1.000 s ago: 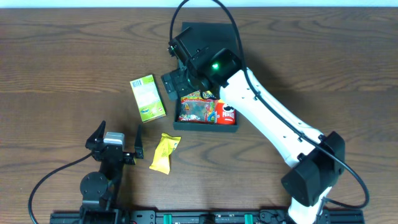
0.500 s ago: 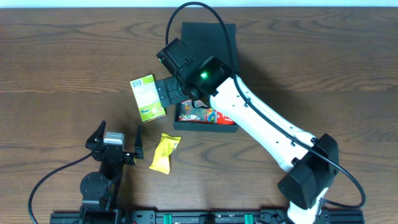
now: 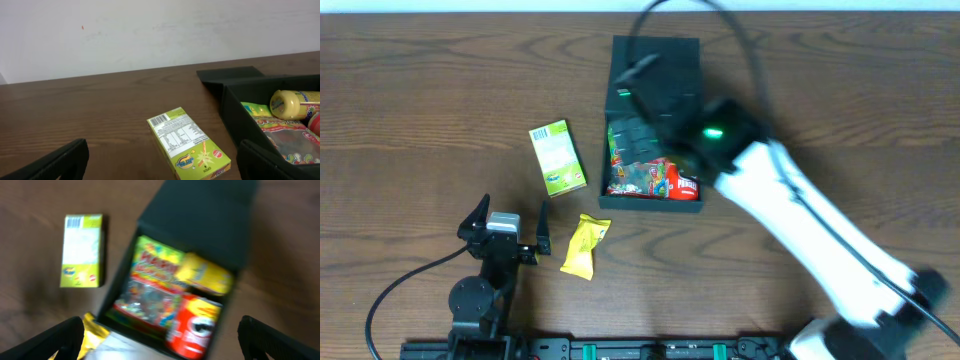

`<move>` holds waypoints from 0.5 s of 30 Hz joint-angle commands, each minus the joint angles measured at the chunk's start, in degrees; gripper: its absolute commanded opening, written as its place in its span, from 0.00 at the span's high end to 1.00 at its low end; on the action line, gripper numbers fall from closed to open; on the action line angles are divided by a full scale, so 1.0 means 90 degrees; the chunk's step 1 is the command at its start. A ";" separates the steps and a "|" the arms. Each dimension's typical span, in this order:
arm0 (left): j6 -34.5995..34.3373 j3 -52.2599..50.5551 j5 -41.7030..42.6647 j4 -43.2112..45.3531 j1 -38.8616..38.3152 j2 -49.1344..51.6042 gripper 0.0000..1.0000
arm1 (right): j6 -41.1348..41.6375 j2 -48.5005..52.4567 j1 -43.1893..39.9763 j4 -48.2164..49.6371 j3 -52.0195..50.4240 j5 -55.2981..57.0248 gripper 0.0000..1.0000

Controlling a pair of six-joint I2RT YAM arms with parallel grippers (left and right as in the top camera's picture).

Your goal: Pack container

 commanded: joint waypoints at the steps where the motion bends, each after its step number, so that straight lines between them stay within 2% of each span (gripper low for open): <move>1: 0.0000 -0.0070 0.0032 -0.0328 0.0015 0.0005 0.05 | -0.0481 -0.0835 -0.0539 -0.0017 -0.0658 0.0007 0.01; 10: 0.0000 -0.0070 0.0032 -0.0328 0.0015 0.0005 0.05 | -0.1355 -0.3259 -0.2123 0.0498 -0.2871 -0.1093 0.01; 15: 0.0000 -0.0070 0.0032 -0.0328 0.0015 0.0005 0.05 | -0.1729 -0.4216 -0.2754 0.0782 -0.3929 -0.1117 0.01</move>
